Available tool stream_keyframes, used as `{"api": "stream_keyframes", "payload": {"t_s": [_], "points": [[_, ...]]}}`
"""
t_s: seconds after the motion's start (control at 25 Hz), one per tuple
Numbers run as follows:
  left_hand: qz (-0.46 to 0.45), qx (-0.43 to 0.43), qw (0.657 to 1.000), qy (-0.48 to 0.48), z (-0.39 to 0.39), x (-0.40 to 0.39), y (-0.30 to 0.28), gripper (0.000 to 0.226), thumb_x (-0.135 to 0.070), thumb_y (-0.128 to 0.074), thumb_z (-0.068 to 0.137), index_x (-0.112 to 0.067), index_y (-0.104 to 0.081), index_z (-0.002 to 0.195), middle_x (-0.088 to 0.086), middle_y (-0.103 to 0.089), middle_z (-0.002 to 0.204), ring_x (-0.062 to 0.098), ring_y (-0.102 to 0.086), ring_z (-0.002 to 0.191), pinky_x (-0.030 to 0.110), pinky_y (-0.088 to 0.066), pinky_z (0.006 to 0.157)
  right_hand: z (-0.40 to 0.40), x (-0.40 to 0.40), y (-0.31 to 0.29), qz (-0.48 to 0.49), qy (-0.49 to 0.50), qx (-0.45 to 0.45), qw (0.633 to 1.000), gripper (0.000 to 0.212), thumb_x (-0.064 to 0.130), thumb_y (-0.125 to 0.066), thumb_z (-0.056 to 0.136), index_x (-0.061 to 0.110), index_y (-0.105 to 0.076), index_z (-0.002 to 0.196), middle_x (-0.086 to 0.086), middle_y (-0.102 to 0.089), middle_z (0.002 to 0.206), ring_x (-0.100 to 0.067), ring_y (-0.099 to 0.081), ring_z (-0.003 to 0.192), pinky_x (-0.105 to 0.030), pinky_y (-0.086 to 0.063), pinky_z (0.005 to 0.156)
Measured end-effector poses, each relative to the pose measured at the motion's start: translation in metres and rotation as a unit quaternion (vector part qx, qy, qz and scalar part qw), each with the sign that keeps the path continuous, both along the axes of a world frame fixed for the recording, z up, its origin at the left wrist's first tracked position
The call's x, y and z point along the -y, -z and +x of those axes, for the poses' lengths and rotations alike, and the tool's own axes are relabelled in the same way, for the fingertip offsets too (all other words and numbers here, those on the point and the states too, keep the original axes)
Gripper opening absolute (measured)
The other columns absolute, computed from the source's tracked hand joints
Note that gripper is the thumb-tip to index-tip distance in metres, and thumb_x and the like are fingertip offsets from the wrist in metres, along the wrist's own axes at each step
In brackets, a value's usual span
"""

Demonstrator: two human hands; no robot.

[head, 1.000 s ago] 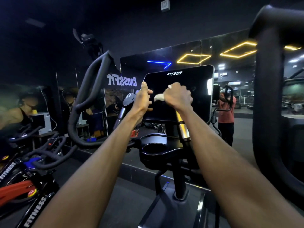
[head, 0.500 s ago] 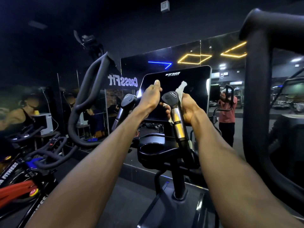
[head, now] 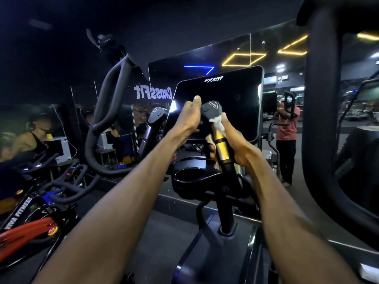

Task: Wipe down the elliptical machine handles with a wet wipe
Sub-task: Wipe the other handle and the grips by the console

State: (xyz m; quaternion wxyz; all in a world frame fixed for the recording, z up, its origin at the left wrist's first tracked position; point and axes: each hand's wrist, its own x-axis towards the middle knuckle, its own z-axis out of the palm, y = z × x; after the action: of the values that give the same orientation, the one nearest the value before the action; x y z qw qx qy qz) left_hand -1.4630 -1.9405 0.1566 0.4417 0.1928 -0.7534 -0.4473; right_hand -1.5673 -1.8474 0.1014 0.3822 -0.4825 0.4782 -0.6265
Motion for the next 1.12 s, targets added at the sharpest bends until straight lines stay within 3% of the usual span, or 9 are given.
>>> {"api": "stream_keyframes", "payload": {"t_s": [0.16,0.32,0.48,0.64,0.72,0.8,0.88,1.04,1.12], "points": [[0.010,-0.051,0.998,-0.032,-0.018,-0.005,0.001,0.029,-0.042,-0.034,0.103,-0.013,-0.035,0.103,-0.002,-0.047,0.084,0.014,-0.049,0.078,0.037,-0.047,0.082,0.009,0.006,-0.005,-0.046,0.196,-0.117,0.972,0.069,0.065,-0.039,0.096,0.002,-0.065,0.093,-0.013,-0.064,0.072,-0.028,-0.064,0.059,-0.037,-0.057,0.056],[0.042,-0.031,0.999,0.003,-0.013,-0.003,0.006,0.030,-0.046,-0.032,0.102,-0.017,-0.033,0.105,0.007,-0.055,0.090,0.021,-0.056,0.077,0.040,-0.050,0.072,0.031,0.010,0.016,0.025,0.418,-0.328,0.847,0.061,0.064,-0.043,0.093,0.009,-0.045,0.119,-0.018,-0.061,0.118,-0.041,-0.058,0.107,-0.049,-0.048,0.090],[0.023,-0.031,0.999,-0.006,-0.010,-0.008,0.006,0.028,-0.045,-0.032,0.103,-0.017,-0.034,0.106,0.008,-0.055,0.097,0.016,-0.055,0.073,0.033,-0.048,0.066,0.043,0.005,0.000,0.037,0.448,-0.342,0.825,0.049,0.048,-0.046,0.098,0.007,-0.039,0.125,-0.020,-0.057,0.125,-0.043,-0.055,0.113,-0.044,-0.040,0.079],[0.028,-0.021,0.999,0.004,-0.010,-0.010,0.017,0.023,-0.046,-0.034,0.101,-0.023,-0.031,0.104,0.008,-0.058,0.099,0.023,-0.060,0.074,0.047,-0.056,0.070,0.064,-0.004,0.051,0.031,0.528,-0.465,0.710,0.051,0.032,-0.050,0.099,0.007,-0.029,0.137,-0.017,-0.058,0.117,-0.039,-0.064,0.099,-0.040,-0.039,0.068],[0.030,-0.031,0.999,0.002,-0.010,-0.012,0.020,0.022,-0.042,-0.034,0.102,-0.022,-0.031,0.109,0.005,-0.056,0.098,0.023,-0.059,0.080,0.047,-0.054,0.076,0.051,0.000,0.038,0.037,0.501,-0.418,0.757,0.048,0.039,-0.051,0.098,0.007,-0.037,0.131,-0.019,-0.061,0.117,-0.041,-0.062,0.103,-0.043,-0.045,0.076],[0.026,-0.061,0.998,0.001,-0.012,-0.014,0.022,0.022,-0.038,-0.036,0.103,-0.019,-0.033,0.112,-0.001,-0.053,0.093,0.017,-0.055,0.083,0.043,-0.050,0.083,0.038,-0.001,0.020,0.001,0.405,-0.273,0.872,0.044,0.051,-0.052,0.093,0.011,-0.056,0.111,-0.018,-0.068,0.102,-0.040,-0.066,0.093,-0.048,-0.053,0.079],[0.021,-0.060,0.998,-0.001,-0.012,-0.016,0.028,0.023,-0.038,-0.038,0.103,-0.018,-0.033,0.114,-0.003,-0.052,0.093,0.014,-0.055,0.086,0.042,-0.050,0.090,0.033,-0.009,0.032,-0.062,0.289,-0.126,0.947,0.051,0.057,-0.050,0.095,0.009,-0.067,0.091,-0.014,-0.067,0.074,-0.031,-0.066,0.063,-0.043,-0.056,0.061],[0.033,-0.045,0.998,0.006,-0.014,-0.013,0.043,0.037,-0.057,-0.036,0.090,-0.021,-0.043,0.094,0.008,-0.060,0.090,0.027,-0.060,0.079,0.045,-0.052,0.070,0.020,-0.024,0.036,0.009,0.069,0.087,0.994,0.079,0.069,-0.022,0.097,0.003,-0.064,0.089,-0.013,-0.059,0.068,-0.027,-0.056,0.053,-0.033,-0.050,0.054],[0.026,-0.038,0.998,0.035,-0.021,-0.017,0.050,0.044,-0.050,-0.031,0.098,-0.013,-0.051,0.088,0.012,-0.053,0.075,0.026,-0.052,0.063,0.036,-0.045,0.055,0.018,-0.017,0.032,-0.001,0.103,0.107,0.989,0.078,0.066,-0.018,0.099,0.005,-0.063,0.082,-0.014,-0.056,0.066,-0.027,-0.053,0.051,-0.032,-0.047,0.052]]}}
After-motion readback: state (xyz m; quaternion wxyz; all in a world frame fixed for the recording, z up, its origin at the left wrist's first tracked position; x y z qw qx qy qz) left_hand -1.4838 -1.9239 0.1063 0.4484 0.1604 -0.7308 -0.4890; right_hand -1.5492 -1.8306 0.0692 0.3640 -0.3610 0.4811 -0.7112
